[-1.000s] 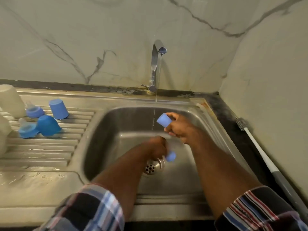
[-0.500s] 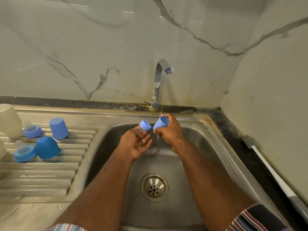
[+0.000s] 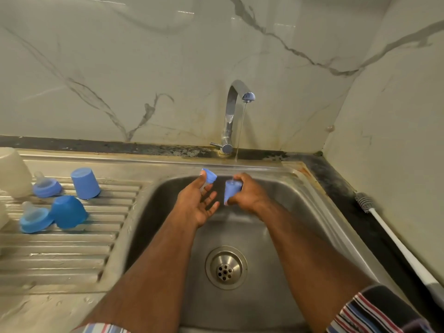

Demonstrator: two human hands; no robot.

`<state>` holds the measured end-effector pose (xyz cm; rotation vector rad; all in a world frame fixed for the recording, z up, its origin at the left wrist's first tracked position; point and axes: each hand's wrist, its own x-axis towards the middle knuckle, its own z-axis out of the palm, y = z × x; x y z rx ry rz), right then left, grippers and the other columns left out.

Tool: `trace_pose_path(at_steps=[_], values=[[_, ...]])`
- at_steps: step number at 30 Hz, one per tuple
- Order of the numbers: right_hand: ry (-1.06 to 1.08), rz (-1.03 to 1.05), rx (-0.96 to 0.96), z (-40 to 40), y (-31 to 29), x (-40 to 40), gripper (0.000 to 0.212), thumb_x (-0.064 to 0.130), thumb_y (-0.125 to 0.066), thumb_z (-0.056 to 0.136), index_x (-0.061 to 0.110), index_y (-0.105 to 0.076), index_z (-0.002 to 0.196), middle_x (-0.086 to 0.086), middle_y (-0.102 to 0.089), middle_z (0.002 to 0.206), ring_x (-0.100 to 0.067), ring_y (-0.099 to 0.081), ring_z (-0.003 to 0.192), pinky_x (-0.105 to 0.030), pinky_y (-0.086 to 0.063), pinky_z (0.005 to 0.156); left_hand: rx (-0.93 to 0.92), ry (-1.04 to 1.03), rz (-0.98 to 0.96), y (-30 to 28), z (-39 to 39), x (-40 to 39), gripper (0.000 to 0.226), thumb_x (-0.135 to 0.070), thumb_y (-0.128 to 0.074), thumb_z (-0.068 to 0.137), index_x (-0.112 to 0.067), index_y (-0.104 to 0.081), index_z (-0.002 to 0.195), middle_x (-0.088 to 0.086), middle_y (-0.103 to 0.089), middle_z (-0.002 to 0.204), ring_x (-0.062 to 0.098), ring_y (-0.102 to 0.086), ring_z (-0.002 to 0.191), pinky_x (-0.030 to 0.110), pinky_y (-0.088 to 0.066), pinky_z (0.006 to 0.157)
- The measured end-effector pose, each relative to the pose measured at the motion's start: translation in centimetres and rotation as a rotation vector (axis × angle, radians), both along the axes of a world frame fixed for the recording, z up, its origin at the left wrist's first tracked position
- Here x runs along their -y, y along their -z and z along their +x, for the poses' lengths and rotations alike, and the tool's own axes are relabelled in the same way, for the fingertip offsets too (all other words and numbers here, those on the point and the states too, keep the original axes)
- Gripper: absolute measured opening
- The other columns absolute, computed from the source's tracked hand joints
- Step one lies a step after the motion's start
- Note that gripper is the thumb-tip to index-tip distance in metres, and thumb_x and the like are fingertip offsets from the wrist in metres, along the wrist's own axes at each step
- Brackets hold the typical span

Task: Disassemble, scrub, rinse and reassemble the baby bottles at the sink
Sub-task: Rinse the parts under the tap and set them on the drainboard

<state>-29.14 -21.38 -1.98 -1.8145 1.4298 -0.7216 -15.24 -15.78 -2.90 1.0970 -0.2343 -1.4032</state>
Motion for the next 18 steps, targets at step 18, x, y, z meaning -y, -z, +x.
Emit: trace_pose_path(at_steps=[18], values=[[-0.195, 0.220, -0.743, -1.2, 7.4, 1.7, 0.082, 0.018, -0.085, 0.075, 0.014, -0.037, 0.141, -0.010, -0.054, 0.136, -0.029, -0.057, 0.122, -0.034, -0.048, 0.097, 0.028, 0.015, 0.006, 0.0, -0.9, 0.0, 0.011, -0.006, -0.063, 0.098, -0.013, -0.066, 0.106, 0.012, -0.071, 0.105, 0.023, -0.069, 0.101, 0.032, -0.058, 0.087]])
